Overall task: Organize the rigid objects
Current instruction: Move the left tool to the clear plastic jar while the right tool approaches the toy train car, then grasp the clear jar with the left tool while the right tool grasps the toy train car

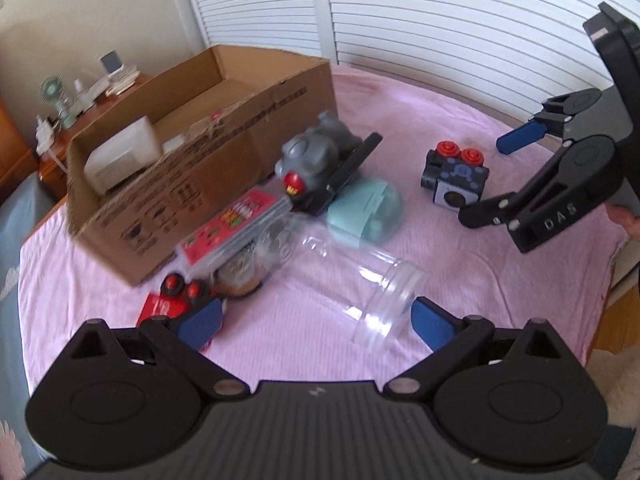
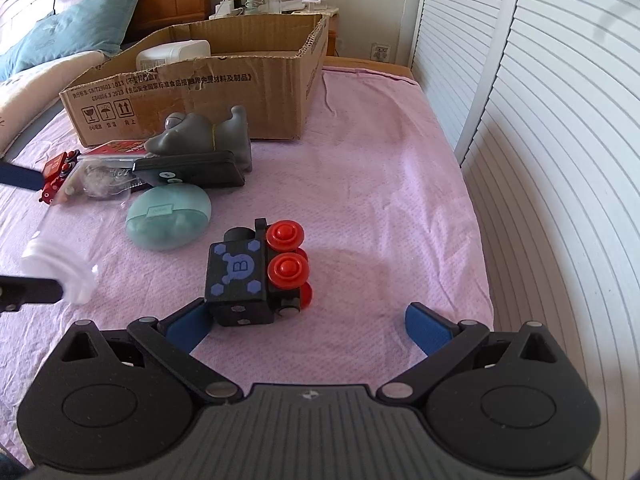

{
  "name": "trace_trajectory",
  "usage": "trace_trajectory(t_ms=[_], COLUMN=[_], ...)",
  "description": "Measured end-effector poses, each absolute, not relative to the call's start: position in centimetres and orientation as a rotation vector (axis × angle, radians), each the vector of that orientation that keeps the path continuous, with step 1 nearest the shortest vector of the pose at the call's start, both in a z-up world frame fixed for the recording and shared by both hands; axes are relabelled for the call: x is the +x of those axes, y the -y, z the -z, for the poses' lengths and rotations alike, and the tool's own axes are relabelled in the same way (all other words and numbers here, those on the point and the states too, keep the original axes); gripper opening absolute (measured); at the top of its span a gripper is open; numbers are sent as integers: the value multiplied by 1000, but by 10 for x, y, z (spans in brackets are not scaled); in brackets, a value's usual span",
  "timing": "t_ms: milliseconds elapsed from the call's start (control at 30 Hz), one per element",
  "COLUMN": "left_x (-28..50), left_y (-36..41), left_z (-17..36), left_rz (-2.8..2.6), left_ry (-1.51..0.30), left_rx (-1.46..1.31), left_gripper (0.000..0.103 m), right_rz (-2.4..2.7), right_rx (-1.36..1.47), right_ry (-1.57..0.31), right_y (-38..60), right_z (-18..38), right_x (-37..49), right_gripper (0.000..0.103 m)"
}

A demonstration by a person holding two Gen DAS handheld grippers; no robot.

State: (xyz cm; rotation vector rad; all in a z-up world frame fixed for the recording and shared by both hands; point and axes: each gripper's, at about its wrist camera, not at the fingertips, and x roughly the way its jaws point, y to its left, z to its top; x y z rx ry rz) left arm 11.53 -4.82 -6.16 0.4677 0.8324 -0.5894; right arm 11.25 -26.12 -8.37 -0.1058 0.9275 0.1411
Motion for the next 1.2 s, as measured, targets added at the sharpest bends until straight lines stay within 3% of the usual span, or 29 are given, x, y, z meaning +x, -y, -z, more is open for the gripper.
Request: trace_trajectory(t_ms=[400,1200], left_x=[133,109], left_y=[73,47], left_z=[71,70], left_rz=[657,551], left_ry=[-801,-819], left_rx=[493,353], left_gripper=[100,99], right_rz=[-139,-157], right_rx=[-104,-109], right_ry=[-920,-878], right_y=[261,262], right_z=[84,86], right_x=[111,103], right_gripper=[103,103])
